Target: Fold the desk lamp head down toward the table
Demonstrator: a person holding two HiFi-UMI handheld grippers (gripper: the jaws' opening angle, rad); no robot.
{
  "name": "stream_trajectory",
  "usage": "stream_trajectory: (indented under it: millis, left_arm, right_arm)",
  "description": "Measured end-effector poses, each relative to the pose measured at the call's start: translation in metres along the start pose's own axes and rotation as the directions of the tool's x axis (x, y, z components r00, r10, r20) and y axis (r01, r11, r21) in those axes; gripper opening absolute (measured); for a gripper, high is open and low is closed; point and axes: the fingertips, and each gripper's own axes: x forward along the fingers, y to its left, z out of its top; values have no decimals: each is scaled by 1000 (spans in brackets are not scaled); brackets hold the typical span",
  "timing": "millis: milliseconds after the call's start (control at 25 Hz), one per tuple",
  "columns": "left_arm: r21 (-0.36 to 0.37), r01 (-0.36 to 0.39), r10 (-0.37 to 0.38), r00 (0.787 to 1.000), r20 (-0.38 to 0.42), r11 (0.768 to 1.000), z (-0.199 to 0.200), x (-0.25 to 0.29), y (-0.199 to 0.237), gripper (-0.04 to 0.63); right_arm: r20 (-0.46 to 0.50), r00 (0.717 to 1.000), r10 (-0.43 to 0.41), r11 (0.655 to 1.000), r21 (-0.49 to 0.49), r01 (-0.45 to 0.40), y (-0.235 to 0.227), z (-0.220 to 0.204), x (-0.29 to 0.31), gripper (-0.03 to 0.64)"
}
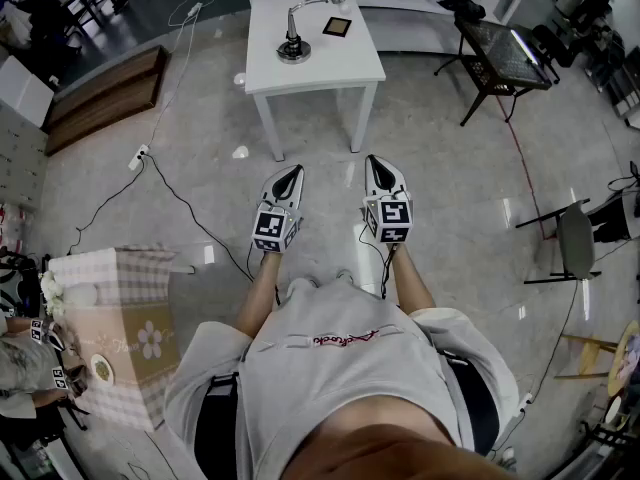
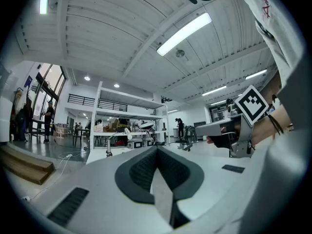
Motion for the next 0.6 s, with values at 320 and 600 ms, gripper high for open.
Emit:
stream_trajectory:
  millis: [320, 600]
  left_arm:
    - [13, 1, -1, 1000, -16, 1000, -3, 5, -17, 26]
    - [8, -8, 9, 999, -32, 1000, -9, 13, -31, 26]
  right_arm:
    - [-12, 1000, 12, 1000, 8, -12, -6, -6, -5, 5]
    - [-11, 999, 34, 999, 37, -34, -18, -14, -11, 6]
